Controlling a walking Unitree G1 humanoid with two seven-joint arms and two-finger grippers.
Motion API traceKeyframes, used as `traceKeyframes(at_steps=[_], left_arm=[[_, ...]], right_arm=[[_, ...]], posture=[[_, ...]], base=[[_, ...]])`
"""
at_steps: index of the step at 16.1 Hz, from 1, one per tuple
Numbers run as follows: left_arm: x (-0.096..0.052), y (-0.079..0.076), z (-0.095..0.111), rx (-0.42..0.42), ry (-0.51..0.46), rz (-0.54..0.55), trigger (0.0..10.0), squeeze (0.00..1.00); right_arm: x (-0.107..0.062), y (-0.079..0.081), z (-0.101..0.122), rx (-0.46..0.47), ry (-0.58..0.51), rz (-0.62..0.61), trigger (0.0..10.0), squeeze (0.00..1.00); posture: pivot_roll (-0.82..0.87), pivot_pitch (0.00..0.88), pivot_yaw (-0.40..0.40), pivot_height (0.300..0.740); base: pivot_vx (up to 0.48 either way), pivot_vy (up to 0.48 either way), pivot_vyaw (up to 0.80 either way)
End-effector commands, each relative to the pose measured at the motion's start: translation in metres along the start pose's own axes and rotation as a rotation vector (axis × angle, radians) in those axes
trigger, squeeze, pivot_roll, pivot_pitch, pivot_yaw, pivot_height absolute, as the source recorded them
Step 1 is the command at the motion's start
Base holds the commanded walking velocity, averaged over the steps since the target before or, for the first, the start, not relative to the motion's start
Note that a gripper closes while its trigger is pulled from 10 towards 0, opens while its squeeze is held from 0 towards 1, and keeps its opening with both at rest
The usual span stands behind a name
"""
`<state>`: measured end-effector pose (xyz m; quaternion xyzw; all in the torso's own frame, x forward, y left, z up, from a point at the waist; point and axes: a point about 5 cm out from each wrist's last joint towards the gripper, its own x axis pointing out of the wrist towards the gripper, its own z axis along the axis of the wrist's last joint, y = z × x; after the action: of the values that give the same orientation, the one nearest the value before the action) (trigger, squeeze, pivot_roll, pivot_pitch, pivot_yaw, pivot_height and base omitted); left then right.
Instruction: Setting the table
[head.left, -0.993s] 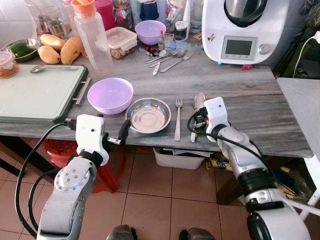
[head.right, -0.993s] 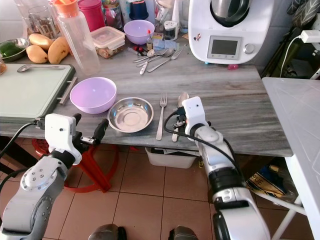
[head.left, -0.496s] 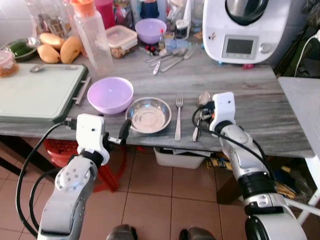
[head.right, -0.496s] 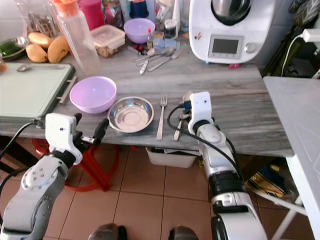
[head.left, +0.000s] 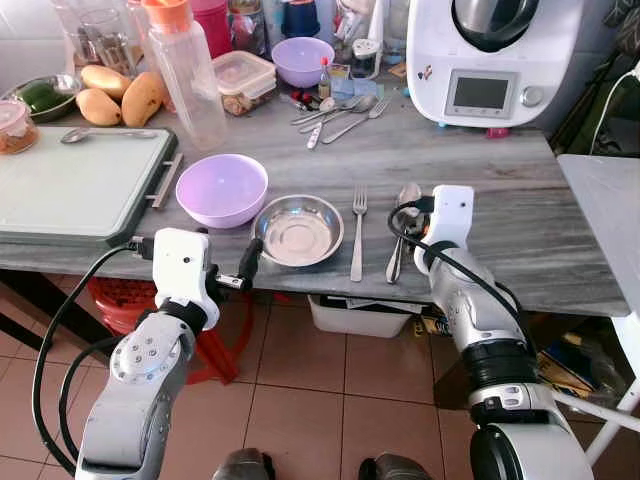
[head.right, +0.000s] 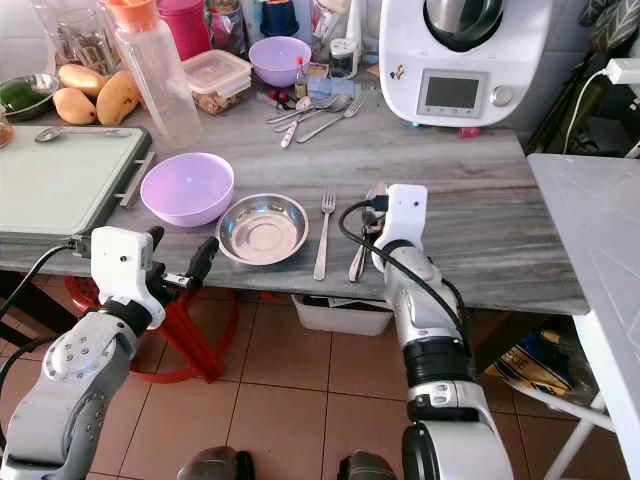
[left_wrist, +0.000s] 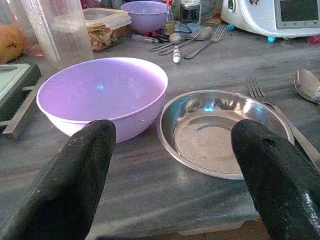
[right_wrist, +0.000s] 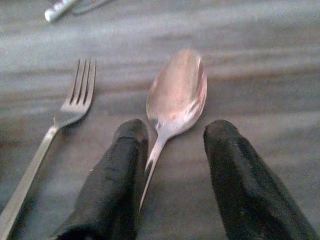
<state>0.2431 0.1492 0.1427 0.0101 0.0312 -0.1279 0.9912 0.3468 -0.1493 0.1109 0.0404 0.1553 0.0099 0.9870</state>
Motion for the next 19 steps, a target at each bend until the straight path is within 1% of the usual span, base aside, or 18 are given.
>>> traceKeyframes(at_steps=[1,2,3,4,5,9,11,12,13,14,17,19], left_arm=[[0.000,0.000,0.000,0.008,0.004,-0.009,10.0,0.00],[0.000,0.000,-0.001,0.009,0.005,-0.009,10.0,0.00],[0.000,0.000,-0.001,0.009,0.006,-0.010,10.0,0.00],[0.000,-0.001,-0.001,0.007,0.006,-0.011,10.0,0.00],[0.000,-0.001,-0.001,0.007,0.006,-0.011,10.0,0.00],[0.000,0.000,-0.001,0.007,0.008,-0.012,10.0,0.00],[0.000,0.000,-0.001,0.007,0.009,-0.013,10.0,0.00],[0.000,-0.001,-0.001,0.007,0.009,-0.014,10.0,0.00],[0.000,-0.001,-0.001,0.006,0.009,-0.013,10.0,0.00],[0.000,-0.001,-0.001,0.006,0.009,-0.012,10.0,0.00],[-0.001,-0.001,-0.001,0.006,0.011,-0.012,10.0,0.00],[0.000,-0.001,-0.001,0.005,0.010,-0.013,10.0,0.00]], right_arm=[[0.004,0.003,0.005,0.001,0.016,0.013,10.0,0.91],[0.005,0.005,0.005,0.007,0.031,0.020,10.0,0.55],[0.006,0.003,0.005,0.000,0.042,-0.004,10.0,0.29],[0.007,0.004,0.005,-0.008,0.059,0.000,10.0,0.05],[0.008,0.006,0.004,-0.002,0.080,0.005,10.0,0.00],[0.013,0.005,0.001,-0.015,0.136,0.030,10.0,0.00],[0.016,0.005,0.000,-0.026,0.157,0.067,10.0,0.00],[0.017,0.004,-0.002,-0.034,0.172,0.084,9.3,0.00],[0.018,0.005,-0.003,-0.049,0.186,0.105,1.5,0.00],[0.018,0.005,-0.006,-0.066,0.200,0.118,0.0,0.00],[0.017,0.002,-0.015,-0.083,0.255,0.157,0.0,0.00],[0.016,0.001,-0.017,-0.086,0.262,0.164,0.0,0.00]], posture=[[0.03,0.041,0.056,0.740],[0.03,0.041,0.056,0.740],[0.03,0.042,0.056,0.740],[0.03,0.042,0.054,0.740],[0.03,0.042,0.053,0.740],[0.03,0.042,0.053,0.740],[0.03,0.042,0.053,0.740],[0.03,0.041,0.052,0.740],[0.03,0.042,0.052,0.740],[0.03,0.042,0.051,0.740],[0.03,0.044,0.051,0.740],[0.02,0.044,0.053,0.740]], base=[[0.000,0.000,0.00],[0.000,0.000,0.00],[0.000,0.000,0.00],[0.000,0.000,0.00],[0.000,0.000,0.00],[0.000,0.000,0.00],[0.000,0.000,0.00],[0.000,0.000,0.00],[0.000,0.000,0.00],[0.000,0.000,0.00],[0.000,0.000,0.00],[0.000,0.000,0.00]])
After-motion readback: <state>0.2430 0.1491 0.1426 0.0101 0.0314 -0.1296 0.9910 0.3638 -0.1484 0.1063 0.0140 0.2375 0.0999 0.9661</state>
